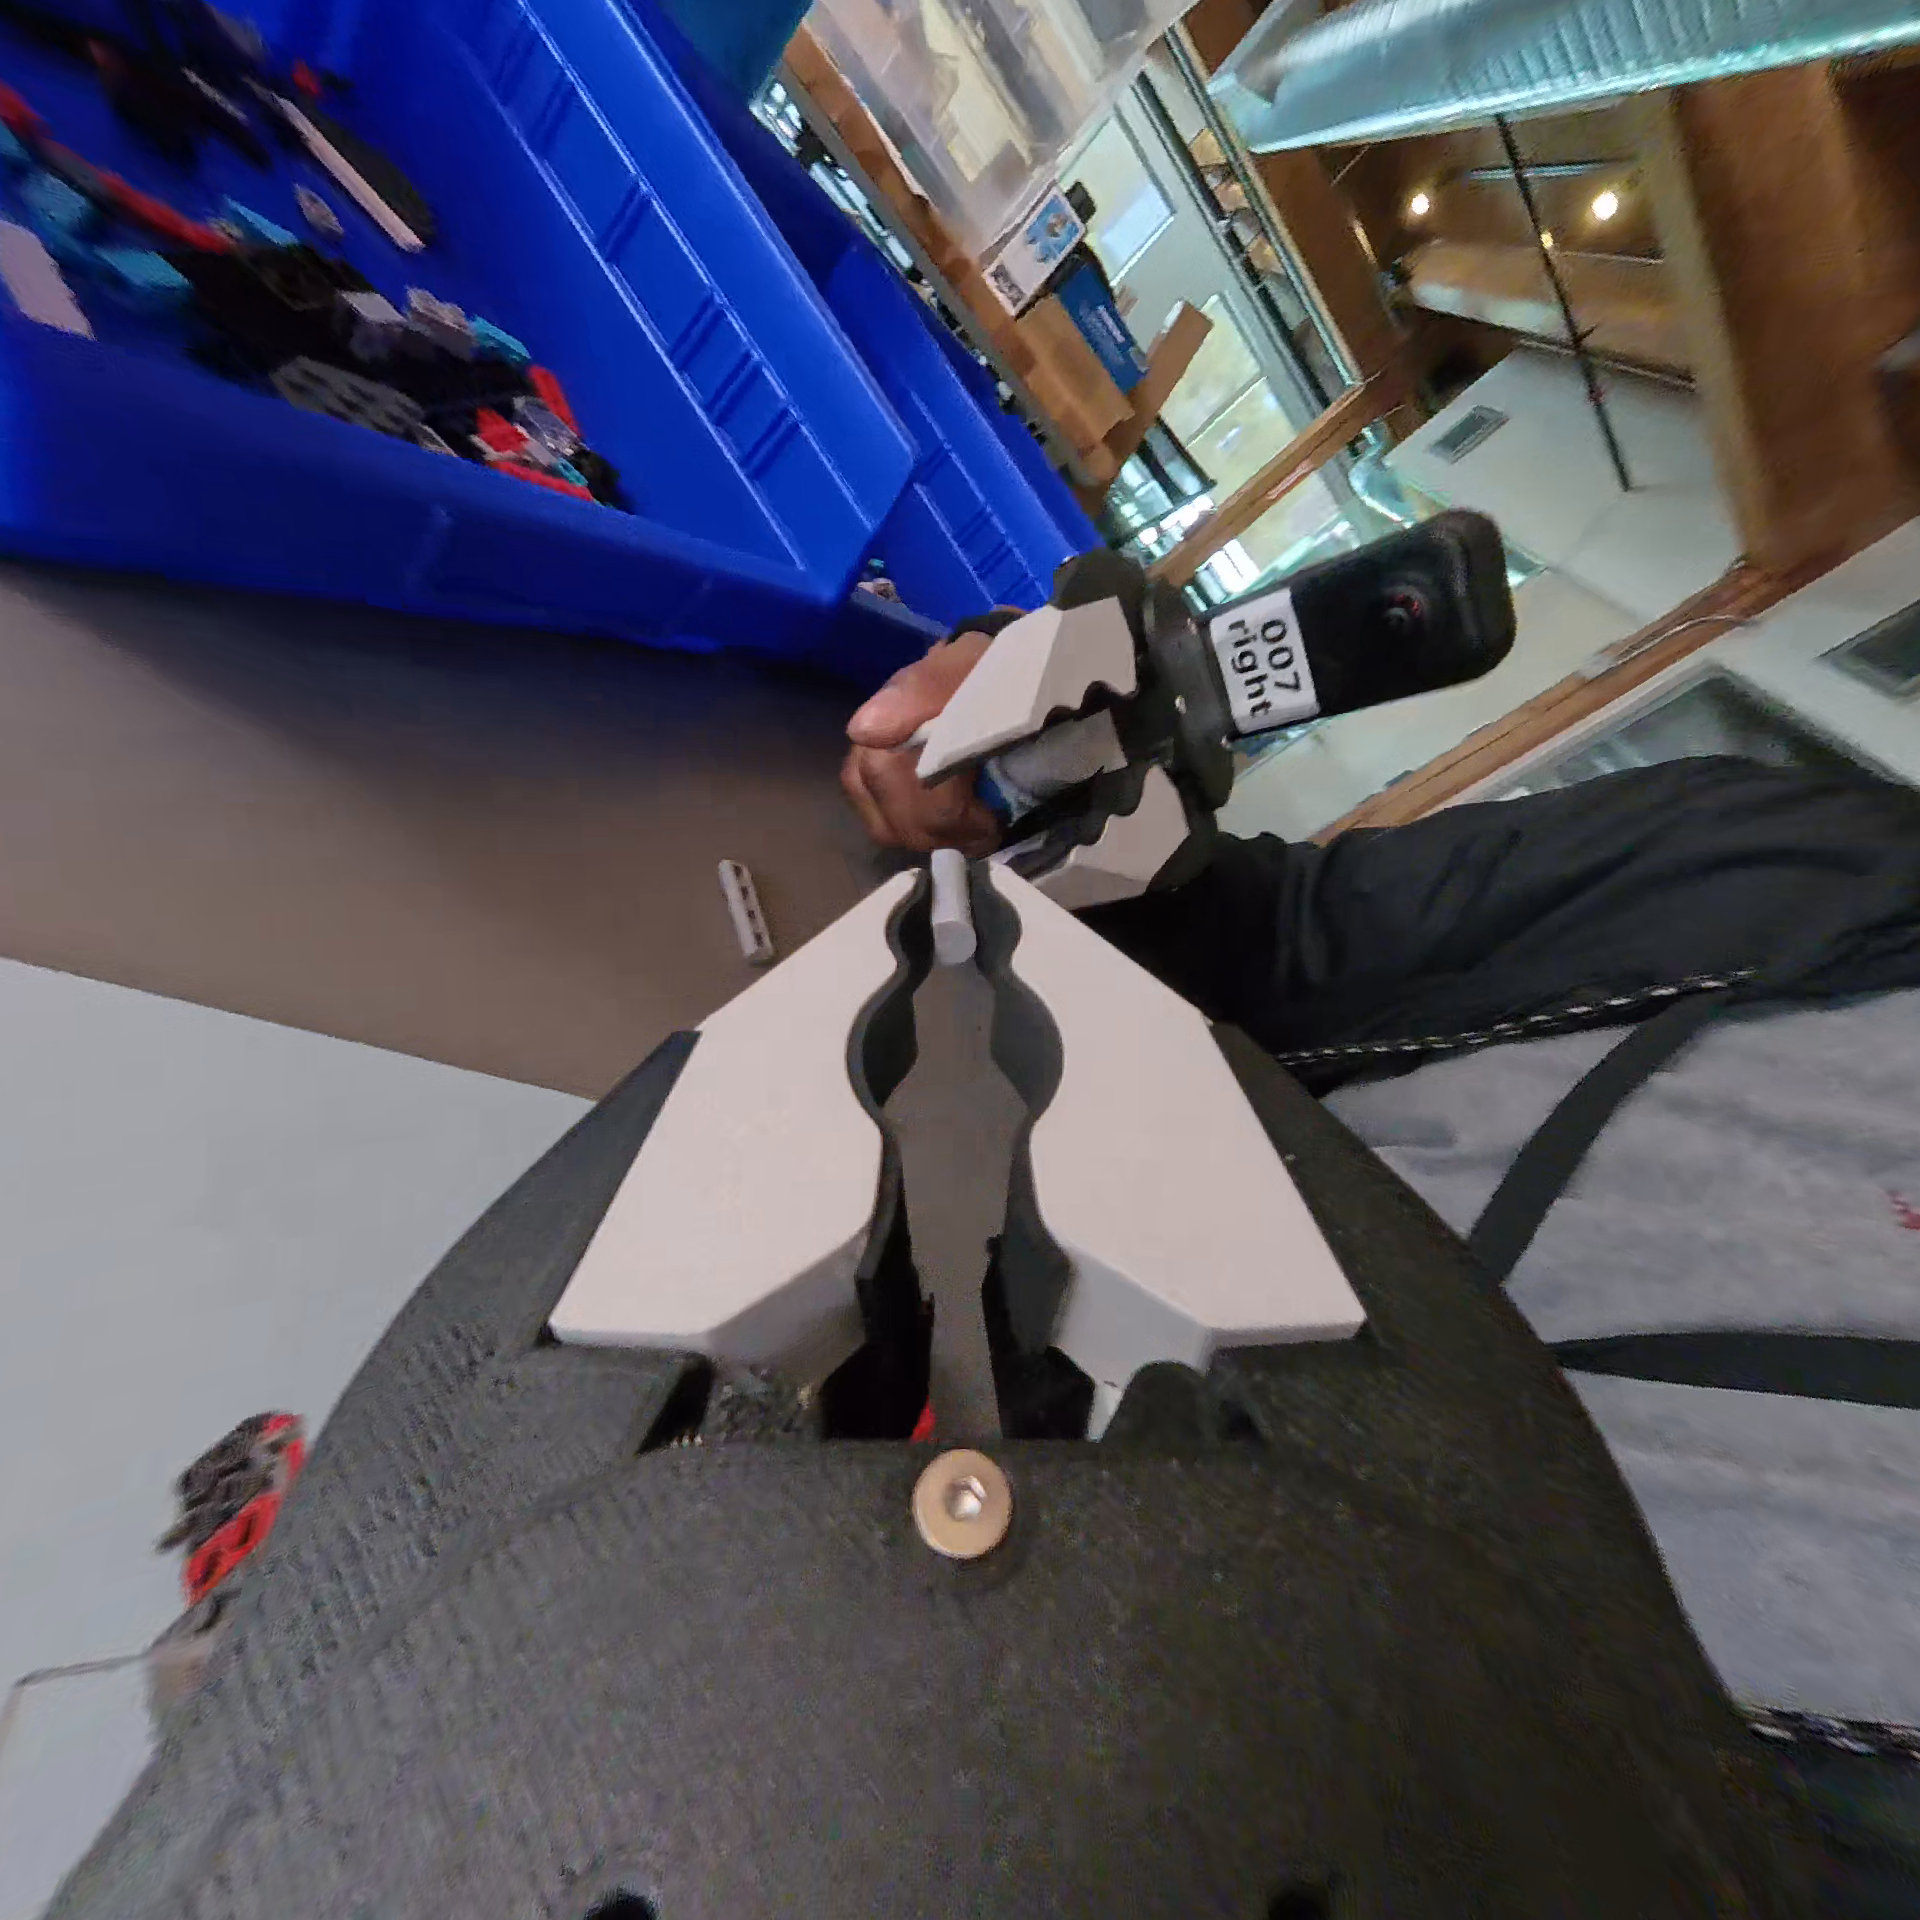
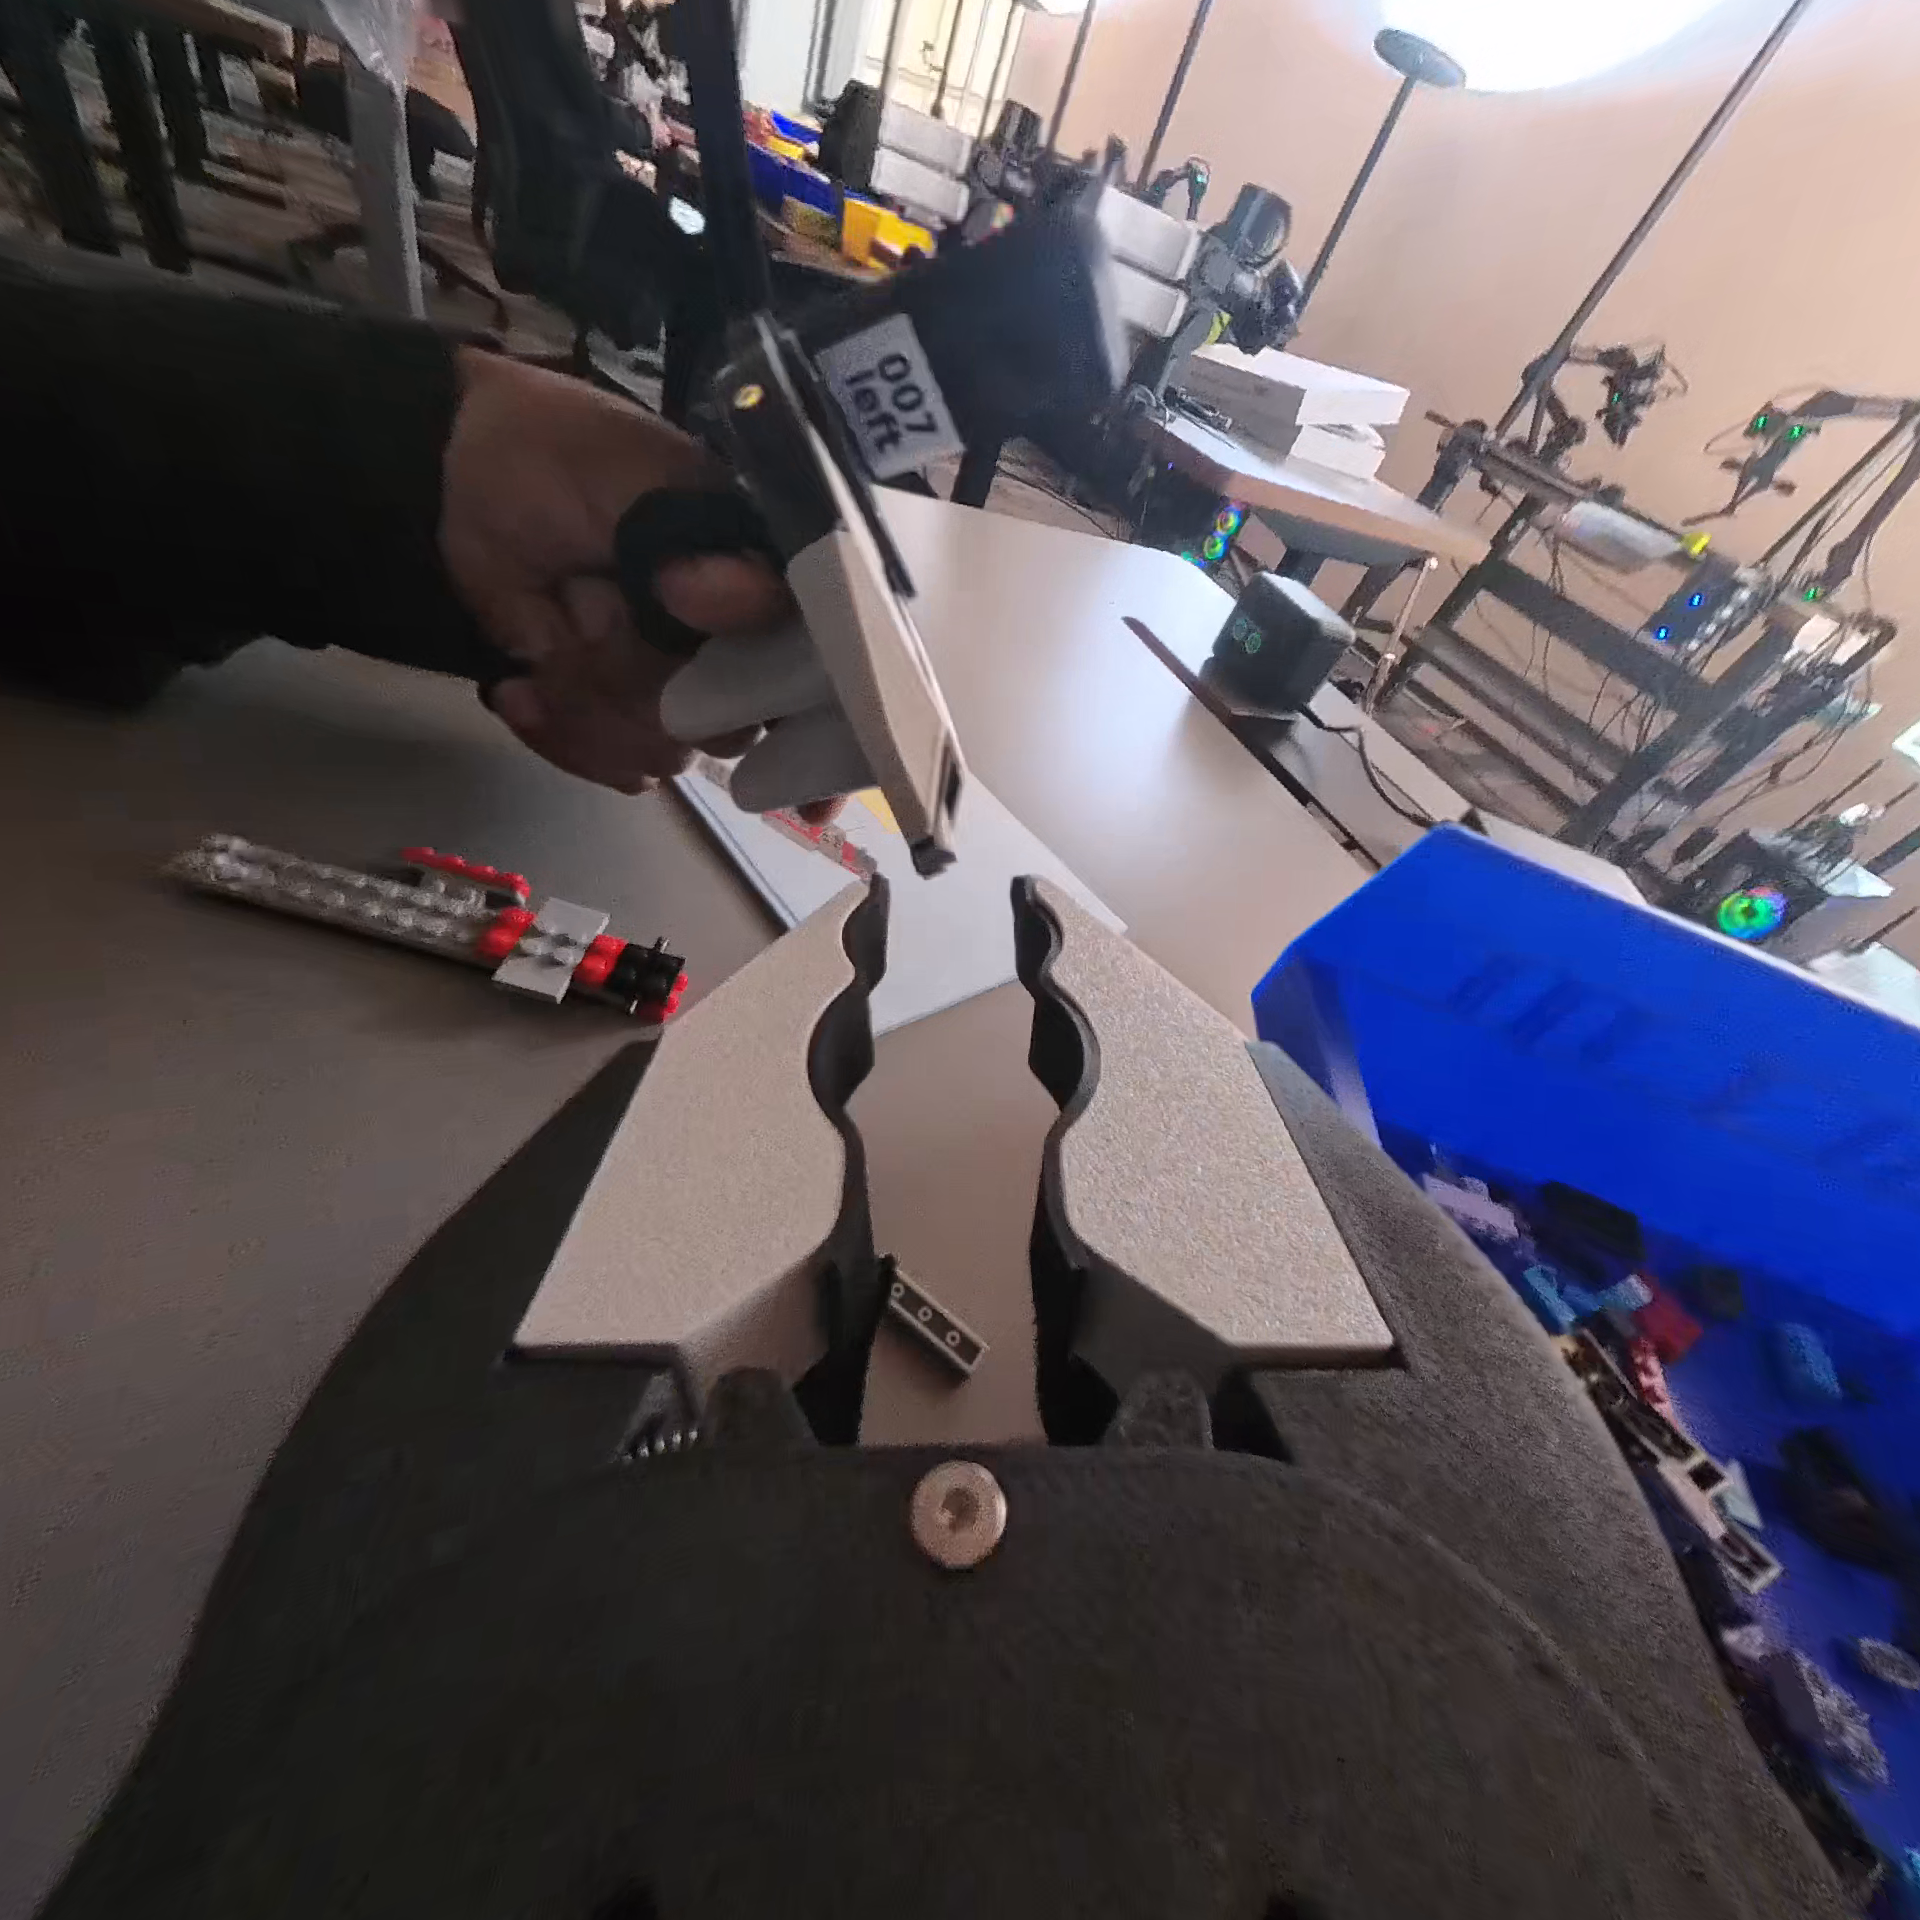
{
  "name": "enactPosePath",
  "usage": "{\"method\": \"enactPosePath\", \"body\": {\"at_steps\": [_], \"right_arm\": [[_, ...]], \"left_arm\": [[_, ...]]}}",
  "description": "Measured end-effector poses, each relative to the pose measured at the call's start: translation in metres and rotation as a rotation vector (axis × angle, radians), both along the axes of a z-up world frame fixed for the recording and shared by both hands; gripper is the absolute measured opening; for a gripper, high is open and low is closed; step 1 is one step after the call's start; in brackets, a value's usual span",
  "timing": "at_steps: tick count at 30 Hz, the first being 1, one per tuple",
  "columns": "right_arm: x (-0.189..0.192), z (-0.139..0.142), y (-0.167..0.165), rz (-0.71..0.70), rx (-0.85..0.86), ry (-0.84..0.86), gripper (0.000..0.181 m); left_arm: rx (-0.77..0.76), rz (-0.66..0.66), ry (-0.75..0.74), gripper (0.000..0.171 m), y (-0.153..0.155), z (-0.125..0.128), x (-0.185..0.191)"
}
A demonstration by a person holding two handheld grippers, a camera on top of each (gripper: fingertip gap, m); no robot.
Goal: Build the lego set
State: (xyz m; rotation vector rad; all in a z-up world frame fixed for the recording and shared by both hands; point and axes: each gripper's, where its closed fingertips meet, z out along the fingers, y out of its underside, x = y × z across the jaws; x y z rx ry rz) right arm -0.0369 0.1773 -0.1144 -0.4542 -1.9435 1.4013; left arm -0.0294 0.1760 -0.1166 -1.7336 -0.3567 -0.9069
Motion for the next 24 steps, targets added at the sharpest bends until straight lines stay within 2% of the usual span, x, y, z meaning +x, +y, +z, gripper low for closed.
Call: {"method": "enactPosePath", "body": {"at_steps": [4,10,14,16,20,24], "right_arm": [[0.003,-0.007,-0.008,0.007,0.1,0.064,0.024],[0.006,-0.006,-0.008,0.012,0.108,0.09,0.011],[0.002,-0.006,-0.005,-0.023,0.108,0.092,0.011],[0.0,-0.004,-0.001,-0.051,0.107,0.107,0.011],[-0.007,0.001,0.01,-0.119,0.107,0.13,0.01],[-0.02,-0.008,0.023,-0.239,0.178,0.116,0.01]], "left_arm": [[-0.016,-0.047,-0.046,0.005,0.006,-0.004,0.013],[-0.017,-0.052,-0.079,0.006,0.008,-0.004,0.015],[0.003,-0.045,-0.101,0.017,0.009,-0.001,0.013],[-0.012,0.002,-0.084,0.026,0.009,-0.003,0.005],[0.001,0.095,-0.064,0.027,0.005,0.0,-0.014],[-0.06,0.281,0.154,0.034,0.006,-0.002,-0.038]]}}
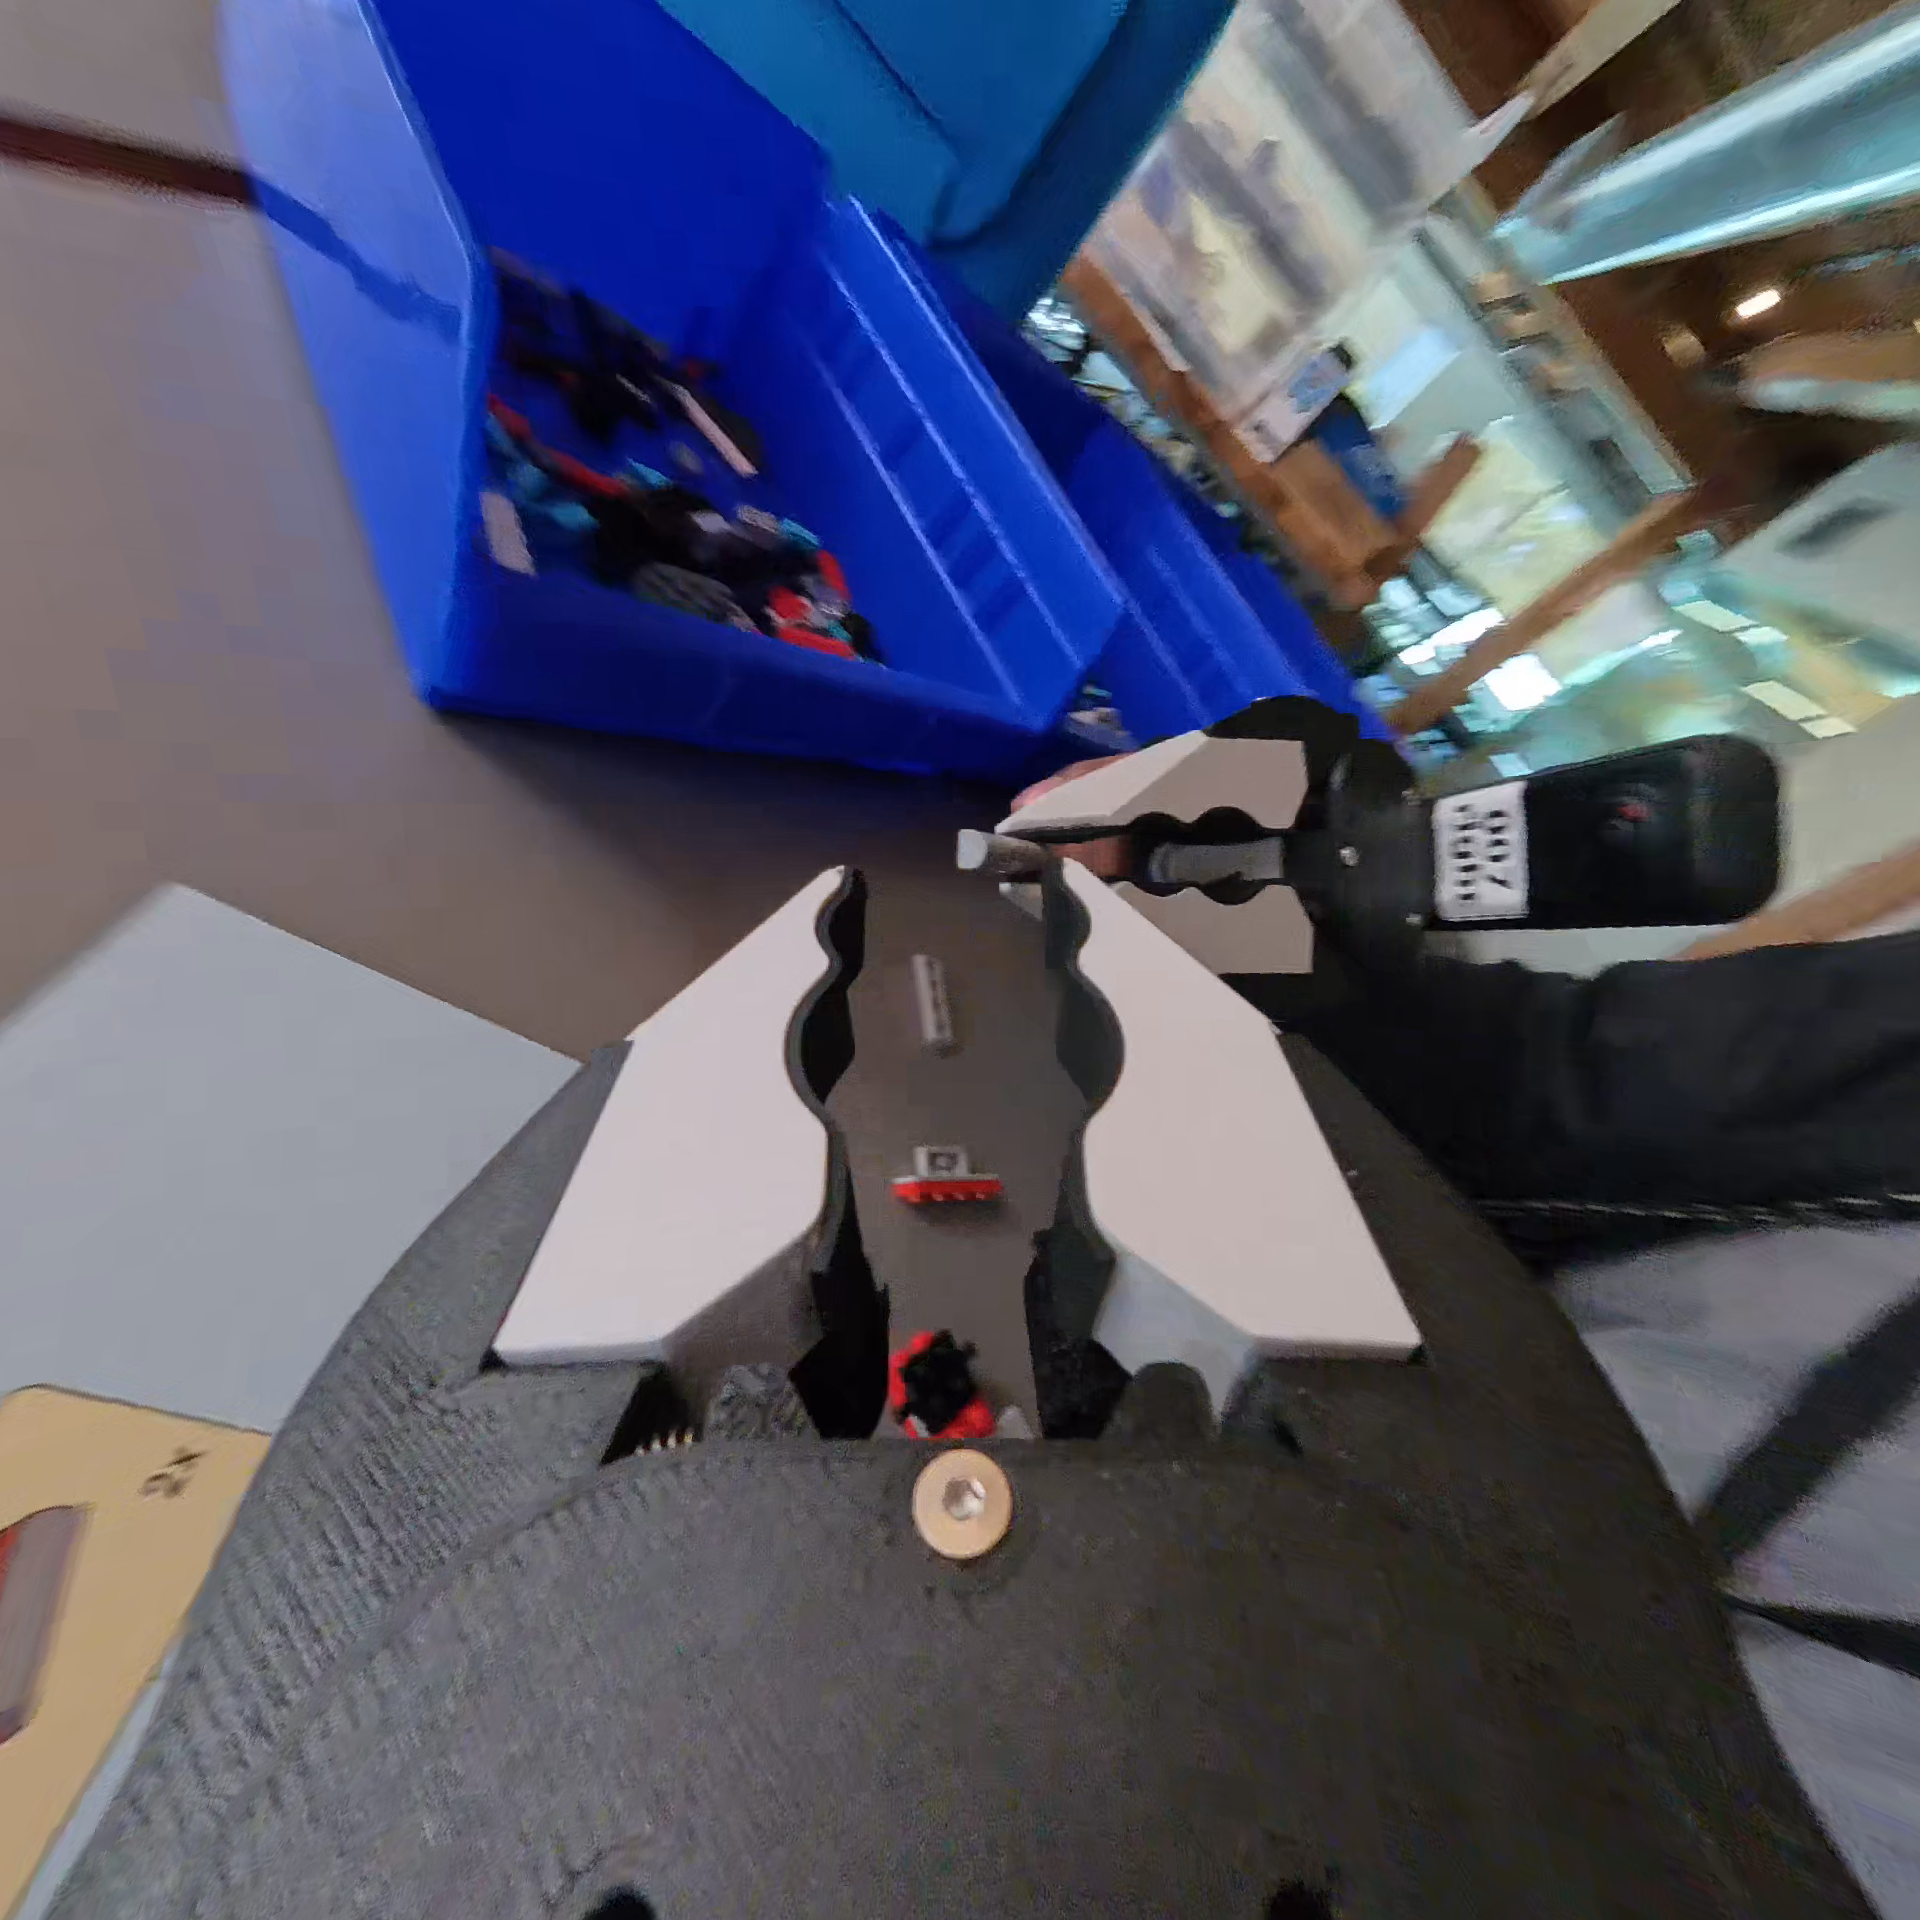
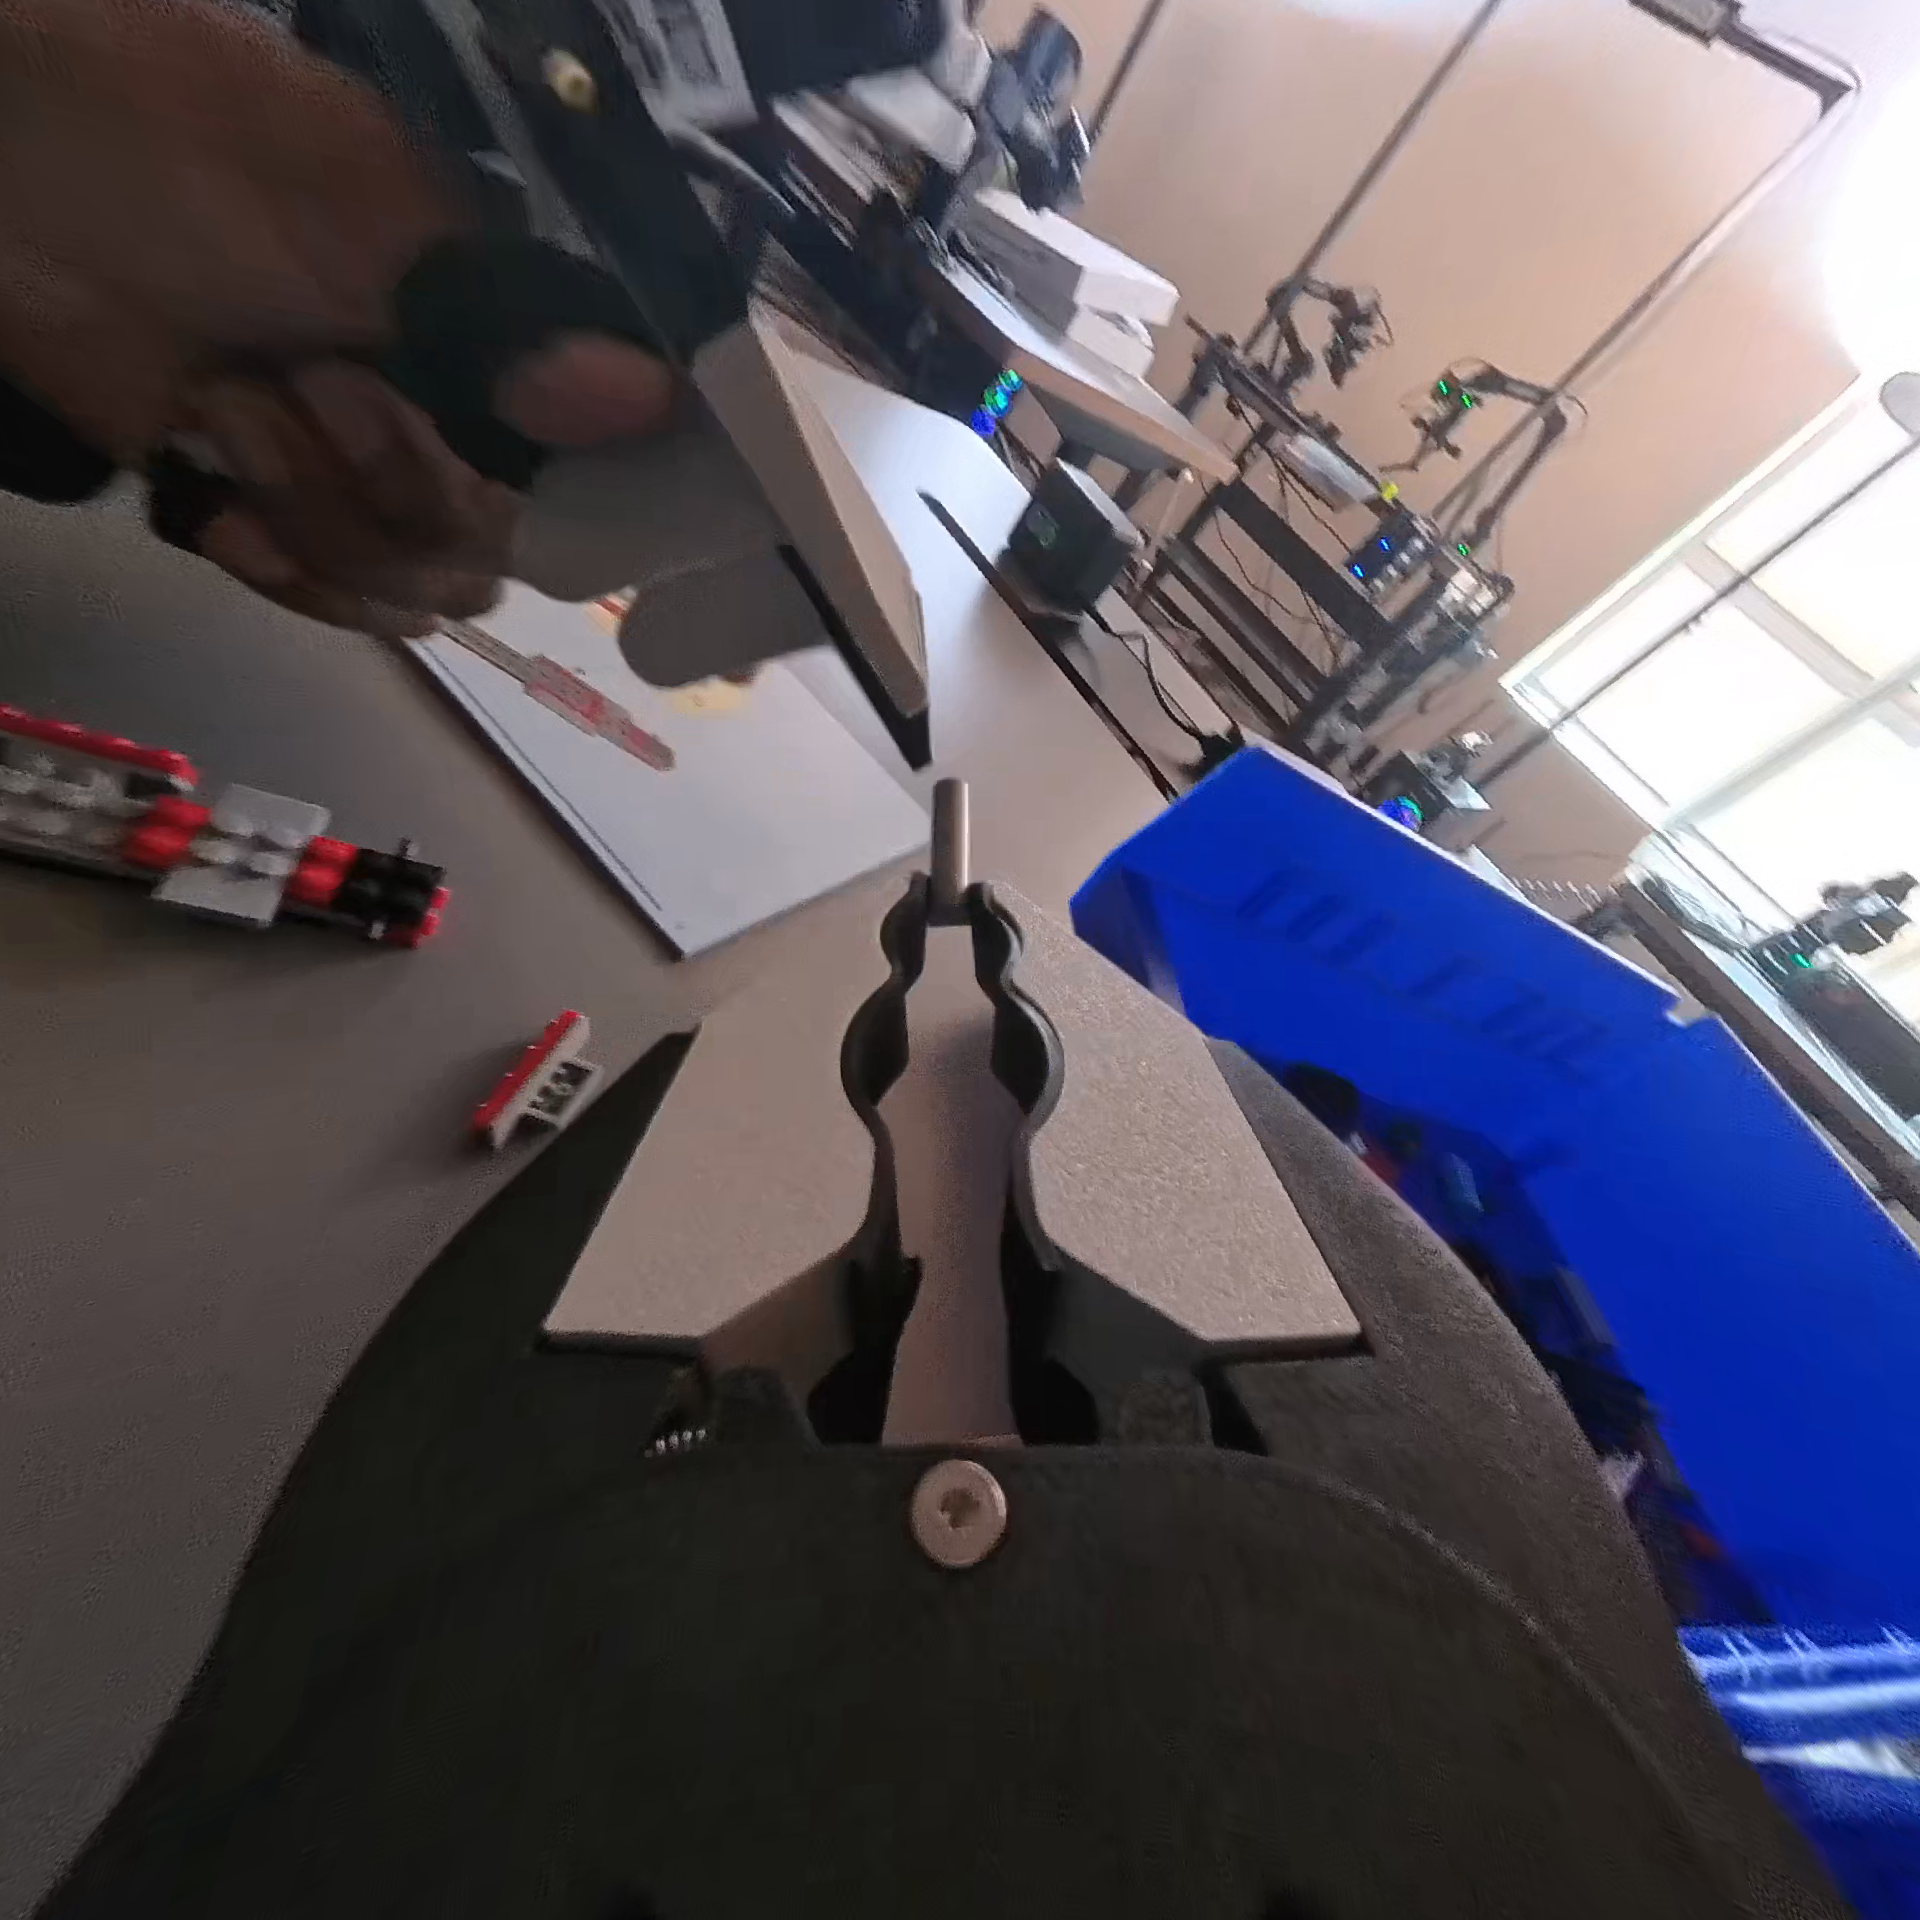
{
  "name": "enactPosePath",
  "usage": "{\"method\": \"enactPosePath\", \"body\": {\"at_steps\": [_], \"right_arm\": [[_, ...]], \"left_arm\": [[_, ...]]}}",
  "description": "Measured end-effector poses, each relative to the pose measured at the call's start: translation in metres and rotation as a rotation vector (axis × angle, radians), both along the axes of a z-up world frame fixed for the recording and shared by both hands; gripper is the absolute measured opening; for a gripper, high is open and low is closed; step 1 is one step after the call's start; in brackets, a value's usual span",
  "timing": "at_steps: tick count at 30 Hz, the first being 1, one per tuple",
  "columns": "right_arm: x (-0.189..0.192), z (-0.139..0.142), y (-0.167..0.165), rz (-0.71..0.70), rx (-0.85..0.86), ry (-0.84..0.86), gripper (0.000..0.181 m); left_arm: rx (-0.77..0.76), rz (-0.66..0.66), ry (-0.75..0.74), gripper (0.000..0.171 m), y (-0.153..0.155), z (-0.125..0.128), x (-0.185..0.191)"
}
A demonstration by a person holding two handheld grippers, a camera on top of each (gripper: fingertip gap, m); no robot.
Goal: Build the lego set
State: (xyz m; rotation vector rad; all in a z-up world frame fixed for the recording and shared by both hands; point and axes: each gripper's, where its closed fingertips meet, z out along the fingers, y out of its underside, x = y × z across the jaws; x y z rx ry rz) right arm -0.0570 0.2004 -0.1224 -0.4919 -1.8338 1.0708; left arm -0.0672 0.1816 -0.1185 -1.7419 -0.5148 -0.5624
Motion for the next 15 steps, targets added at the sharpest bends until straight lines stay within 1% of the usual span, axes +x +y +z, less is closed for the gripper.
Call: {"method": "enactPosePath", "body": {"at_steps": [2,4,8,11,15], "right_arm": [[-0.006,-0.006,0.004,-0.056,0.019,-0.025,0.01],[-0.011,-0.012,0.005,-0.097,0.034,-0.047,0.01],[-0.013,-0.019,0.0,-0.117,0.08,-0.059,0.01],[-0.013,-0.022,-0.003,-0.118,0.107,-0.056,0.01],[-0.014,-0.023,-0.002,-0.132,0.13,-0.049,0.01]], "left_arm": [[-0.039,0.07,0.115,0.034,0.002,0.002,-0.003],[-0.071,0.13,0.198,0.033,0.005,0.003,-0.005],[-0.158,0.182,0.35,0.033,0.009,-0.002,-0.003],[-0.2,0.196,0.372,0.034,0.011,-0.007,-0.001],[-0.251,0.219,0.387,0.039,0.01,-0.013,-0.003]]}}
